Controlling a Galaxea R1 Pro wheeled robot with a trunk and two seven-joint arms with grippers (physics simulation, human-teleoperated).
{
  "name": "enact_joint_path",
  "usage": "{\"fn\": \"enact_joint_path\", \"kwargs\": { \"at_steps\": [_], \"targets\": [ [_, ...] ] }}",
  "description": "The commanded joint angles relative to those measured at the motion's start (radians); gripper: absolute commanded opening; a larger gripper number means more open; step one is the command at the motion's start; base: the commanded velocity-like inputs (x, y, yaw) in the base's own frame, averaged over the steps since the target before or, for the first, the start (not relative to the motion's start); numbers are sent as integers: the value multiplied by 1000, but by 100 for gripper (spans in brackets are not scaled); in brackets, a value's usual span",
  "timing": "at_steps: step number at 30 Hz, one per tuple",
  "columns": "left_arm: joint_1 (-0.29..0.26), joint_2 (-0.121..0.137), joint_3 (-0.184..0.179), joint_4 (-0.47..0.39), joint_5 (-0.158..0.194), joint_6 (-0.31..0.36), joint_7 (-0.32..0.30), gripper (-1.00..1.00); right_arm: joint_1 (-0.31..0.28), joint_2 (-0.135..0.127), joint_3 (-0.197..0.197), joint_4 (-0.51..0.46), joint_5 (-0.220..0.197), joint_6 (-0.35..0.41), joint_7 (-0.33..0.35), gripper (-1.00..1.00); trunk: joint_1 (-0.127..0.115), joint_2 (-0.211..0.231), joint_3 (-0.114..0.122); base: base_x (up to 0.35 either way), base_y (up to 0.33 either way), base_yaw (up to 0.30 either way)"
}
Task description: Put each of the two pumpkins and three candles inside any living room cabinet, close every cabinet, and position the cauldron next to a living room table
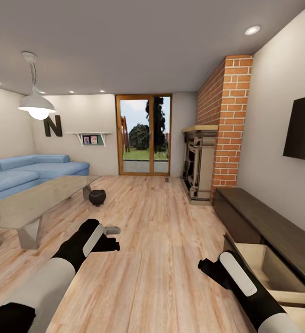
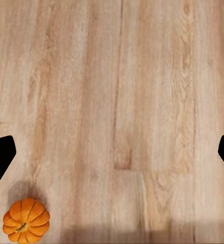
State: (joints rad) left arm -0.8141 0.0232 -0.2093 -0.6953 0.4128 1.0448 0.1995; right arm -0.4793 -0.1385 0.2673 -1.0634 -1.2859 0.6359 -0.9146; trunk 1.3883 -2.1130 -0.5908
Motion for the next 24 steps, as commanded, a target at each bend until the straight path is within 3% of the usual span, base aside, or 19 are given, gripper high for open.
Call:
{"fn": "enact_joint_path", "kwargs": {
  "at_steps": [1, 9, 24],
  "targets": [
    [-1, 1, -5, -1, 11, 2, 9, 100, -1, -1, 3, -1, -6, 2, -7, 100, 0, -1, -2, 95, -72, 23],
    [-2, 0, -5, -1, 11, 2, 9, 100, -1, -1, 3, -1, -7, 2, -7, 100, 0, -1, -3, 96, -36, 5],
    [-2, 1, -5, -1, 11, 2, 9, 100, -1, 0, 3, -1, -3, 2, -7, 100, 0, -1, -14, 315, -23, 0]
  ]
}}
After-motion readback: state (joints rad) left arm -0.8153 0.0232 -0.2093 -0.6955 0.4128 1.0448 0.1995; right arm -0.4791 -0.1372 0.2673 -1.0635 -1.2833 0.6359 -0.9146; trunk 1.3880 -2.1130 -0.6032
